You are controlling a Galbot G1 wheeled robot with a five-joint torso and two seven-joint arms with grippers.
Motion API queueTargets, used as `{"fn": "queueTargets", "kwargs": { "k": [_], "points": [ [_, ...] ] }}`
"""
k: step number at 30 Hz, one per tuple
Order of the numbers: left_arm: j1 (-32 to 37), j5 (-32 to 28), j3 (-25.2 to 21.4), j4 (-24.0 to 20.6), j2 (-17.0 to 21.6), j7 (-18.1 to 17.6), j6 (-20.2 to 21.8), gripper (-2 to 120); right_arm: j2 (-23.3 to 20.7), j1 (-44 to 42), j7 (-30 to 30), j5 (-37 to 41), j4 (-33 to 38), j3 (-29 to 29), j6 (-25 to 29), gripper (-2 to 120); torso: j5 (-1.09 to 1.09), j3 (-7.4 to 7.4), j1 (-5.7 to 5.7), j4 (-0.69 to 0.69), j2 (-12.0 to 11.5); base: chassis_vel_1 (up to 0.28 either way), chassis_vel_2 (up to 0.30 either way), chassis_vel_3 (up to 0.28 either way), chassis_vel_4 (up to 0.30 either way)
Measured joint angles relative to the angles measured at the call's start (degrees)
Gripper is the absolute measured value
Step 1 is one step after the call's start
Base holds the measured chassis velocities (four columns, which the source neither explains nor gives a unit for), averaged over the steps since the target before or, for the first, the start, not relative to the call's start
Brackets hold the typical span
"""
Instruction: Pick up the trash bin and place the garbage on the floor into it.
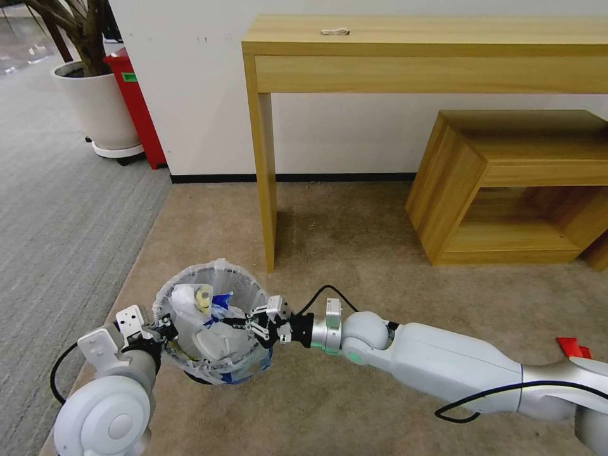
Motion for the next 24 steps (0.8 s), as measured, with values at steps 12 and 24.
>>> {"fn": "queueTargets", "kwargs": {
  "k": [12,24],
  "points": [
    [-0.1,0.0,0.2,-0.3,0.1,0.1,0.0,0,-0.3,0.0,-0.3,-0.1,-0.7,0.4,0.3,45,0.0,0.0,0.0,0.0,0.0,0.0,0.0,0.0,0.0],
    [-0.2,-0.1,-0.2,-0.2,0.3,0.2,-0.1,0,-0.1,-0.5,-1.3,0.0,-0.9,0.7,0.5,90,0.0,0.0,0.0,0.0,0.0,0.0,0.0,0.0,0.0]
  ]
}}
